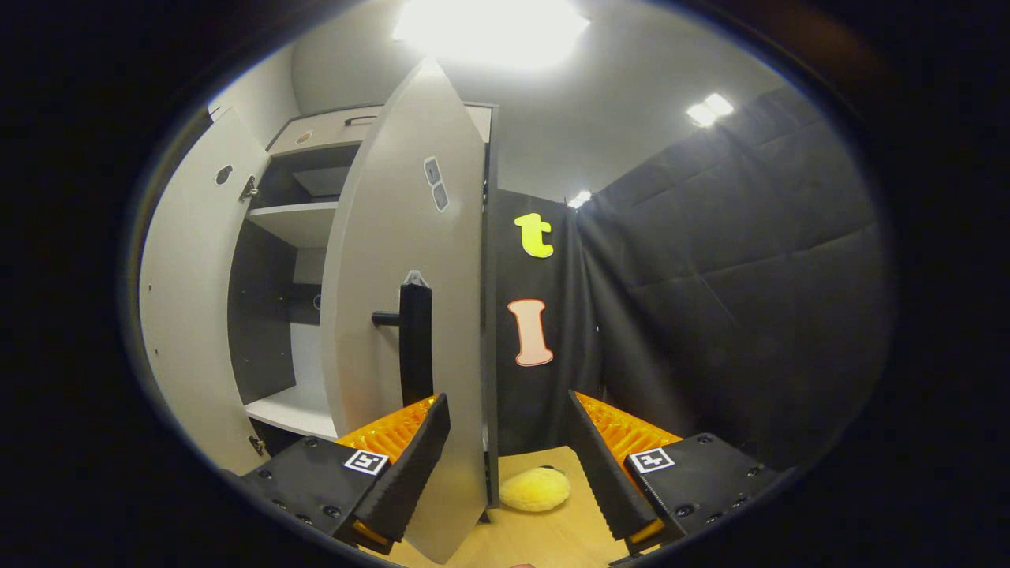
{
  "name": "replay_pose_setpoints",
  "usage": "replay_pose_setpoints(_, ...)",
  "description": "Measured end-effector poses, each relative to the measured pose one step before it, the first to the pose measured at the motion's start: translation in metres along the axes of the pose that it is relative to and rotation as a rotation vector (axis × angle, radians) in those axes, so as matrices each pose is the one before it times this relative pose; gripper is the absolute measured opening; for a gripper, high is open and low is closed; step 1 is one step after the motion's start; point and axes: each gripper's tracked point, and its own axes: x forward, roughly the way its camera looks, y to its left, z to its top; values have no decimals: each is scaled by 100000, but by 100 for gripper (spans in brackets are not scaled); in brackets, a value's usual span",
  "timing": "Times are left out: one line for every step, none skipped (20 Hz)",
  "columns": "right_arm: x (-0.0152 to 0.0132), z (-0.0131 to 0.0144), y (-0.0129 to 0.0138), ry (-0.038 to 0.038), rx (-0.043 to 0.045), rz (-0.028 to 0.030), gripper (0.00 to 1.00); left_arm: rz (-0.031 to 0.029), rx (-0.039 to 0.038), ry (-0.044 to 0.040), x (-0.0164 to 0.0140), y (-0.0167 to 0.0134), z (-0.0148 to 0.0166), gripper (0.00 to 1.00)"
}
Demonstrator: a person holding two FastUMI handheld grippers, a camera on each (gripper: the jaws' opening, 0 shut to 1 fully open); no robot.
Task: Grasp the bottle in the cabinet with the left hand and place it on the coaster, then close the right door with the right hand and the left door with the left hand.
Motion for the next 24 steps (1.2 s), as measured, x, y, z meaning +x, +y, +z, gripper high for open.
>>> replay_pose_setpoints(136,-12,781,-228,459,1081,95,533,103,-244,-195,302,123,90)
replay_pose_setpoints(201,16,733,-196,208,1042,95,598,74,-277,-119,497,233,83)
replay_pose_setpoints(234,-56,741,-311,114,1001,95,568,-76,-191,-464,405,163,83)
replay_pose_setpoints(266,-10,670,-39,-35,1088,95,555,-228,-7,-220,425,166,83)
replay_pose_setpoints(318,-94,675,62,112,993,95,443,-215,174,-175,405,73,83)
replay_pose_setpoints(374,-39,649,23,459,712,95,336,-29,554,-273,340,30,83)
replay_pose_setpoints(358,-104,623,-23,721,1073,95,236,17,825,-8,300,-163,83)
replay_pose_setpoints(251,-31,517,180,500,886,95,191,-82,865,-44,330,-40,84)
replay_pose_setpoints(240,-143,544,330,333,1029,95,-34,-165,642,-99,139,-74,83)
replay_pose_setpoints(140,-122,528,377,-54,1143,95,-91,-118,846,-39,194,13,90)
replay_pose_setpoints(192,-239,455,472,-698,897,95,-130,-89,696,-124,79,-203,90)
replay_pose_setpoints(44,-120,151,110,-777,180,95,-447,-281,763,11,61,74,90)
replay_pose_setpoints(4,44,138,-335,-695,136,95,-834,-707,1054,-141,-157,-77,90)
replay_pose_setpoints(-247,50,36,-527,-546,143,92,-789,-1182,1019,11,-81,155,84)
replay_pose_setpoints(-167,-31,-47,-667,-621,-174,92,-844,-1586,550,70,-66,310,90)
replay_pose_setpoints(-231,-13,-105,-451,-794,-122,95,-1074,-1662,134,58,-80,479,90)
replay_pose_setpoints(-213,-45,-77,-152,-805,-282,95,-853,-1193,-17,207,-133,618,91)
replay_pose_setpoints(-215,-99,-265,157,-909,-388,95,-452,-565,-507,464,-180,1016,90)
replay_pose_setpoints(-473,-307,-679,181,-771,-594,95,-281,270,-566,1391,-515,1301,84)
replay_pose_setpoints(-461,-390,-856,325,-517,-861,95,-92,956,-1111,1213,-198,1299,84)
replay_pose_setpoints(-675,-542,-1061,529,-337,-1035,95,-313,1516,-763,910,-74,1100,84)
replay_pose_setpoints(-356,-403,-749,734,62,-865,95,-274,1670,-481,791,-282,1075,83)
replay_pose_setpoints(-216,-537,-676,1370,369,-997,95,-431,1497,-841,583,-219,755,83)
replay_pose_setpoints(-178,-424,-639,1153,523,-938,95,-583,1104,-547,736,-337,867,83)
